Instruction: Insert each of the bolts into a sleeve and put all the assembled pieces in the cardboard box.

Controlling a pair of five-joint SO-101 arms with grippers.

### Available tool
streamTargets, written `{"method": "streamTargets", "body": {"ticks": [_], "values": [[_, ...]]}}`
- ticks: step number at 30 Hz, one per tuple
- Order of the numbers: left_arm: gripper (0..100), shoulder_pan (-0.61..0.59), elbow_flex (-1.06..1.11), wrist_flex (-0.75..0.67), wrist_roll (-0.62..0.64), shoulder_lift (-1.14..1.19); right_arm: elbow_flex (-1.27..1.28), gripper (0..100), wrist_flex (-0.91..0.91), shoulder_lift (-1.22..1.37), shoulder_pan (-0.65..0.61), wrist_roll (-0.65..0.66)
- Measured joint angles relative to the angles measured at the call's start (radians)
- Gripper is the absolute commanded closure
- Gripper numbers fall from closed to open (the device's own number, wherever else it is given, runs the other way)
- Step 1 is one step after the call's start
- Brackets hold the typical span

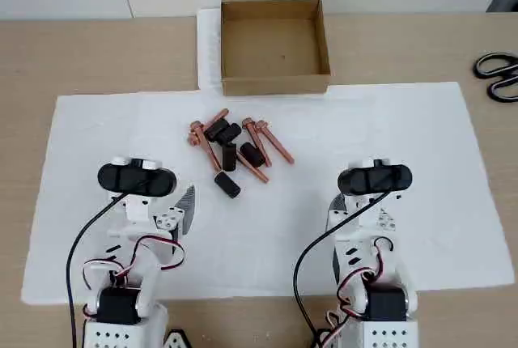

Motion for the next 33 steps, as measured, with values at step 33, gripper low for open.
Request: {"method": "streamTargets", "body": {"ticks": [33], "values": [[78,-0.161,-0.71,0.181,0.0,0.701,-0.692,87.9,0.172,0.384,0.095,0.0]]}}
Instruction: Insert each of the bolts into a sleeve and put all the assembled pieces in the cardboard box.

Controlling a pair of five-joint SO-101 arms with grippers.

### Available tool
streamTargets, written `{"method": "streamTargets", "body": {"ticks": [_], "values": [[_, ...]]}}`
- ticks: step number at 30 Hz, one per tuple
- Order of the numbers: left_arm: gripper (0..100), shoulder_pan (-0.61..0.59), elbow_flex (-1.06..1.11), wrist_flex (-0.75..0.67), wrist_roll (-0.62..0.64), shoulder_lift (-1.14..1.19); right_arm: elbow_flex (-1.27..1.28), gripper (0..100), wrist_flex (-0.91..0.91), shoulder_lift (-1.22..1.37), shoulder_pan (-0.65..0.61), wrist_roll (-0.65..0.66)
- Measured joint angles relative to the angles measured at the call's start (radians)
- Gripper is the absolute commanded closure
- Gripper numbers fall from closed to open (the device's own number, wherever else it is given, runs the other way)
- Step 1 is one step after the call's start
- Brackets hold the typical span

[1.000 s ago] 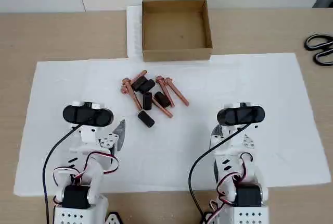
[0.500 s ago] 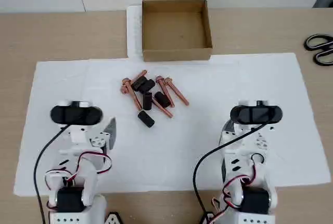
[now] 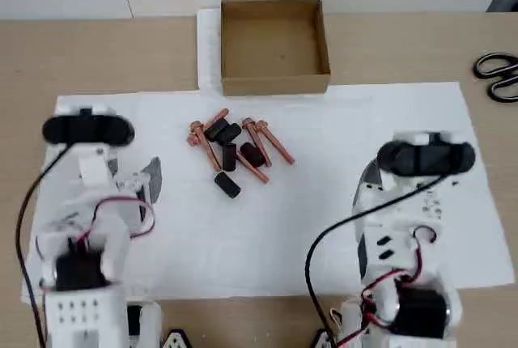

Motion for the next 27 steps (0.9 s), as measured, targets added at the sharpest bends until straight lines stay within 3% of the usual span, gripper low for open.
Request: {"method": "streamTargets", "body": {"ticks": [5,11,21,27], "values": [[78,0.0,-0.103,-0.003,0.0,0.281,-0.233,87.9,0.166,0.344,-0.087,0.055],[78,0.0,-0.107,-0.081,0.0,0.342,-0.437,87.9,0.267,0.707,-0.229,0.242],[78,0.0,-0.075,-0.118,0.0,0.354,-0.54,87.9,0.143,1.026,-0.295,0.219],[78,0.0,-0.124,-0.072,0.0,0.506,-0.637,87.9,0.127,1.195,-0.338,0.187]]}}
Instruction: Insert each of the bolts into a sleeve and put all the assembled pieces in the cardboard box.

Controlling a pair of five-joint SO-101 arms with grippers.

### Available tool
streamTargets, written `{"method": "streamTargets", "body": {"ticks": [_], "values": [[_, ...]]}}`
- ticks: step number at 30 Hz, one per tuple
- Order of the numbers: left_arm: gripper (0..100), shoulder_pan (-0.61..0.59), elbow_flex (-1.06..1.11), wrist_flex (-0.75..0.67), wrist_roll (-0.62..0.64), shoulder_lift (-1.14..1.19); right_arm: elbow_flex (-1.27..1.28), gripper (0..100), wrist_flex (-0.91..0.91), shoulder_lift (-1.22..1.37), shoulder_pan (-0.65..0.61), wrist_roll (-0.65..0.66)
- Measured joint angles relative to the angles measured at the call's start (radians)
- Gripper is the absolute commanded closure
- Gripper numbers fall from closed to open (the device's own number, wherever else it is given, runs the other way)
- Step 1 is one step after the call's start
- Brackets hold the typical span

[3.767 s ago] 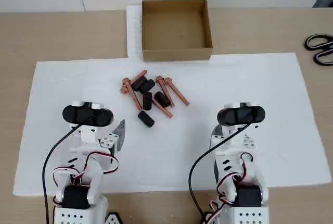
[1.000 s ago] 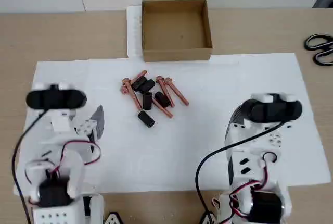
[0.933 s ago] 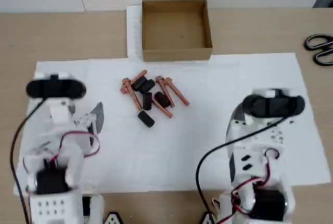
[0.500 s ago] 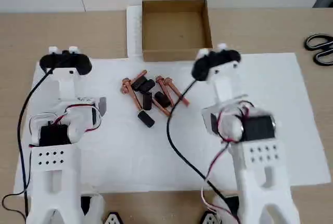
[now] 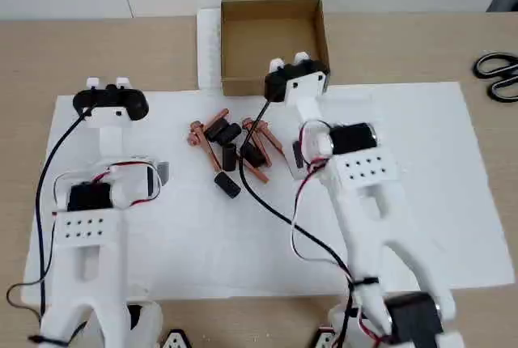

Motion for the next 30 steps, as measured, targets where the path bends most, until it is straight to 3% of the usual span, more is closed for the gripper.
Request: {"method": "streamTargets", "body": {"ticks": [8,18,24,30], "values": [[78,0.0,-0.094,0.005,0.04,0.184,-0.158,87.9,0.08,0.222,-0.153,-0.003],[78,-0.035,-0.103,0.005,0.061,0.203,-0.319,87.8,0.126,0.39,-0.364,-0.003],[78,-0.14,-0.103,0.005,0.109,0.204,-0.341,87.7,0.137,0.47,-0.399,-0.003],[78,-0.155,-0.103,0.005,0.115,0.204,-0.41,87.6,0.14,0.531,-0.404,-0.003]]}}
